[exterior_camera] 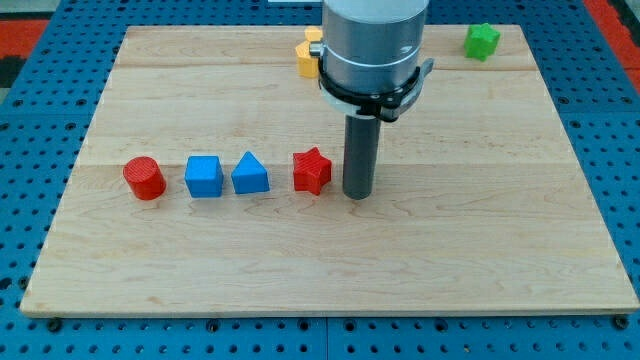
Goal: Push the green circle closer to the red star
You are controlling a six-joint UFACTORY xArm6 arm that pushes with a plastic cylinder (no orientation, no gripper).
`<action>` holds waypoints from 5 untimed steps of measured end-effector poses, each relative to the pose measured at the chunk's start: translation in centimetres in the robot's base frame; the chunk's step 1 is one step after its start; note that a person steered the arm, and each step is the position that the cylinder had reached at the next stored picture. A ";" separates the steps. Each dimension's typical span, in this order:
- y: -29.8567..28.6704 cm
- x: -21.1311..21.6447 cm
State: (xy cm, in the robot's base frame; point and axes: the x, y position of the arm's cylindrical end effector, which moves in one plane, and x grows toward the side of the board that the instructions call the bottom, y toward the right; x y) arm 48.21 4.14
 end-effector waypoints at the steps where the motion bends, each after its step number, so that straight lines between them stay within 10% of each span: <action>1: 2.4 0.8; 3: 3.7 -8.9; 5: 0.4 -6.1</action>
